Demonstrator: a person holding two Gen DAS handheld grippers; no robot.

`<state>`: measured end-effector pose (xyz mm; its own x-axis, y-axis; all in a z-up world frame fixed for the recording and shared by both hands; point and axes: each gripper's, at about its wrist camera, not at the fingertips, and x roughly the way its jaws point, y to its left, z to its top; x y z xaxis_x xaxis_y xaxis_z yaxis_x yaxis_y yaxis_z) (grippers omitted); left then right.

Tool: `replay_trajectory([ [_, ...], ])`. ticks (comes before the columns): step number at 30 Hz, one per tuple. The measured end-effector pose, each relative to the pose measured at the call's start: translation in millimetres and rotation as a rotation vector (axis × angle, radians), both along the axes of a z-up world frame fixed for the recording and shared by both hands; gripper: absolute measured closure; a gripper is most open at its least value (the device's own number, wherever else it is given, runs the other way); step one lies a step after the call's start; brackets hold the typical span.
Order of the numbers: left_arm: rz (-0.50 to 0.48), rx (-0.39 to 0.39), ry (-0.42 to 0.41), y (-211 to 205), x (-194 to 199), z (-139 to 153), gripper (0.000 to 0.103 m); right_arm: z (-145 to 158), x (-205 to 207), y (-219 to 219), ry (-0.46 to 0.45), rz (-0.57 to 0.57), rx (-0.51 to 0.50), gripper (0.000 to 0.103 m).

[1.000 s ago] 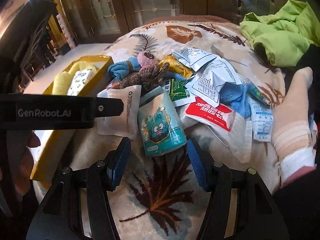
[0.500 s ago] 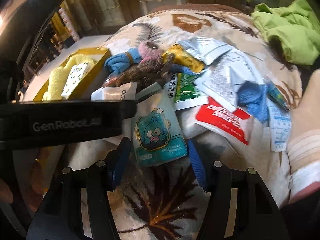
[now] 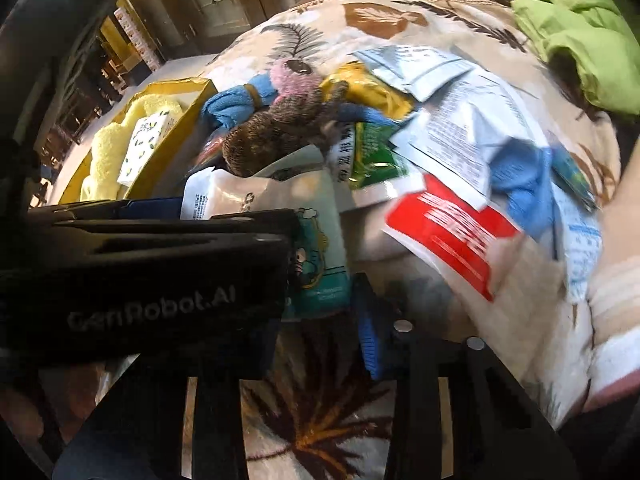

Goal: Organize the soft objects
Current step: 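Grasp the white pouch with left tool while right tool grasps the teal cartoon pouch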

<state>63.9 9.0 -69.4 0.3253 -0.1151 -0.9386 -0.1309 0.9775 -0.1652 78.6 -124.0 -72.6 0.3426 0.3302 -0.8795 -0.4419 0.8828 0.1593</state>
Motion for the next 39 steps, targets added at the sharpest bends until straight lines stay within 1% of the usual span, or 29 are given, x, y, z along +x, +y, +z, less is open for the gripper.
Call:
replay_trajectory([
  [2,-0.008,-0.012,0.009,-1,-1,1,0.026,2,-6,-5,-0.006,-0.003,-0.022,0.075],
  [3,-0.015,-0.054,0.024,-4,-2,0,0.027,3,-9,-7,-0.009,-0.004,-0.034,0.076],
  [4,-0.018,-0.07,0.039,-6,-3,-1,0.027,4,-10,-8,-0.009,-0.006,-0.041,0.078],
  [5,-0.024,-0.066,0.043,-9,-4,-2,0.027,4,-10,-11,-0.012,-0.014,-0.051,0.081],
  [7,-0.066,-0.01,0.014,-19,-8,0,0.027,6,-11,-18,-0.005,-0.052,-0.072,0.082],
  [8,-0.07,-0.014,0.017,-19,-8,-2,0.027,6,-11,-22,0.004,-0.068,-0.067,0.083],
  [10,-0.061,-0.058,0.048,-15,-7,-8,0.026,6,-17,-30,0.015,-0.088,-0.08,0.083],
  [12,-0.059,-0.075,0.048,-9,-9,-11,0.026,5,-22,-36,0.026,-0.093,-0.077,0.083],
  [13,-0.063,-0.078,0.048,-6,-11,-11,0.031,5,-23,-37,0.032,-0.093,-0.073,0.083],
  [14,-0.07,-0.076,0.048,-4,-12,-11,0.038,6,-24,-39,0.032,-0.095,-0.064,0.083],
  [15,-0.079,-0.084,0.048,-1,-13,-10,0.04,6,-25,-39,0.033,-0.095,-0.06,0.083],
  [17,-0.082,-0.106,0.048,6,-17,-11,0.05,6,-27,-40,0.034,-0.093,-0.05,0.084],
  [18,-0.086,-0.118,0.048,9,-19,-9,0.052,7,-28,-40,0.033,-0.094,-0.048,0.084],
  [21,-0.095,-0.115,0.051,11,-22,-9,0.052,7,-30,-42,0.04,-0.092,-0.023,0.084],
  [22,-0.106,-0.107,0.05,10,-23,-9,0.052,8,-31,-42,0.041,-0.083,-0.012,0.083],
  [23,-0.11,-0.099,0.047,10,-25,-10,0.049,8,-33,-42,0.047,-0.073,-0.012,0.078],
  [24,-0.107,-0.096,0.046,9,-26,-11,0.049,10,-34,-43,0.044,-0.075,-0.011,0.075],
  [25,-0.11,-0.094,0.043,9,-28,-11,0.048,12,-35,-43,0.035,-0.083,-0.013,0.064],
  [26,-0.111,-0.095,0.042,9,-28,-11,0.048,14,-36,-43,0.03,-0.087,-0.012,0.051],
  [27,-0.111,-0.09,0.041,8,-28,-12,0.047,16,-35,-42,0.026,-0.092,-0.014,0.048],
  [29,-0.118,-0.081,0.042,4,-26,-13,0.044,16,-32,-37,0.024,-0.082,-0.02,0.048],
  [32,-0.134,-0.068,0.048,-3,-23,-15,0.036,5,-25,-24,0.055,-0.041,-0.063,0.048],
  [34,-0.149,-0.058,0.046,-9,-23,-16,0.036,-7,-22,-17,0.081,-0.011,-0.078,0.048],
  [36,-0.17,-0.038,0.04,-12,-24,-16,0.038,-8,-25,-16,0.058,-0.012,-0.077,0.054],
  [38,-0.176,-0.003,0.036,-16,-24,-16,0.051,-5,-27,-23,0.068,-0.036,-0.05,0.064],
  [39,-0.176,-0.012,0.033,-12,-25,-15,0.052,-2,-29,-26,0.061,-0.041,-0.052,0.066],
])
